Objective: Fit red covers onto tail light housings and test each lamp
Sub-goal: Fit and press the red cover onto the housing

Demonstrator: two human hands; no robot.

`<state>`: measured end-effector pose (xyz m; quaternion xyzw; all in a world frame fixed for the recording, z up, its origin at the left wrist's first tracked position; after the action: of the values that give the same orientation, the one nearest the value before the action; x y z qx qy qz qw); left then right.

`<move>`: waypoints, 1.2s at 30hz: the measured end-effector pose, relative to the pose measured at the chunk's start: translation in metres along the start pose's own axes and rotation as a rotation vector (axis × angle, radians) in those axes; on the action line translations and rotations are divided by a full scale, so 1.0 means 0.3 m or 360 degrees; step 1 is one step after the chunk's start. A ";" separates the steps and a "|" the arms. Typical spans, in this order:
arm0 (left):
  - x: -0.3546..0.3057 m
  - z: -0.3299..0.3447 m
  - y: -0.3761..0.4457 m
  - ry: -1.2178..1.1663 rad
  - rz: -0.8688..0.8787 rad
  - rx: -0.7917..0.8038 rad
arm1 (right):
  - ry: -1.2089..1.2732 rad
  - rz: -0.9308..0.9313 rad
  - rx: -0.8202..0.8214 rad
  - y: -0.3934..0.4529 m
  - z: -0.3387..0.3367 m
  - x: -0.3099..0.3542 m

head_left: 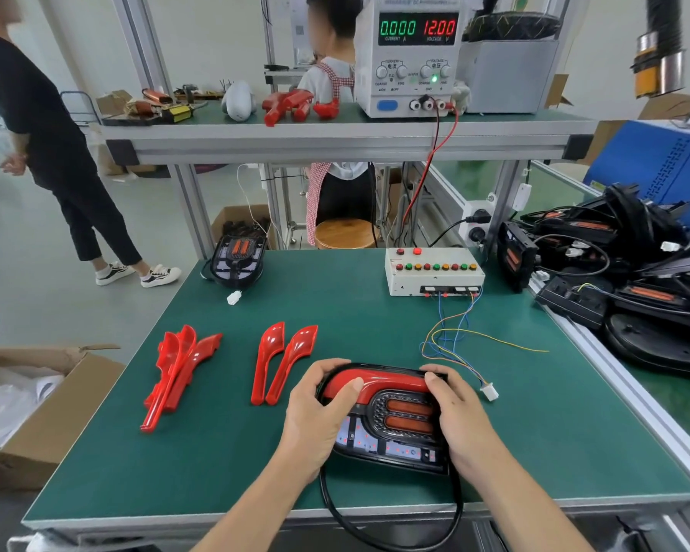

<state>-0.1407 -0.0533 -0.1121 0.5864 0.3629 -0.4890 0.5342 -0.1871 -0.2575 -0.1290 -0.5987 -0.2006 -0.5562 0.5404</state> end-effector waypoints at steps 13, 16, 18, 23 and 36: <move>0.003 -0.002 0.013 -0.0138 -0.0310 0.0127 | -0.0051 -0.0014 0.0071 -0.009 0.015 0.016; 0.021 -0.008 0.026 -0.0082 -0.0399 0.0053 | -0.0067 0.0008 0.0086 -0.014 0.022 0.016; 0.026 -0.013 0.030 -0.0095 -0.0422 0.0005 | -0.0075 0.0011 0.0098 -0.020 0.028 0.019; 0.021 -0.015 0.027 0.0027 -0.0314 -0.0042 | -0.0061 0.0004 0.0065 -0.025 0.031 0.023; -0.027 -0.001 0.044 0.0325 -0.0019 0.0069 | -0.0613 -0.0223 -0.0033 -0.020 -0.004 0.068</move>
<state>-0.1303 -0.0544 -0.1007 0.6423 0.4083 -0.4376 0.4787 -0.1867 -0.2639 -0.1086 -0.6841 -0.3357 -0.4697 0.4458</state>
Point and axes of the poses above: each hand's wrist, its own y-axis towards the middle knuckle, its own z-axis out of the palm, x = y × z, the point moved 6 cm from there along y, towards the middle knuckle, and after that the axes turned 12 degrees about z, right-handed, at the moved point
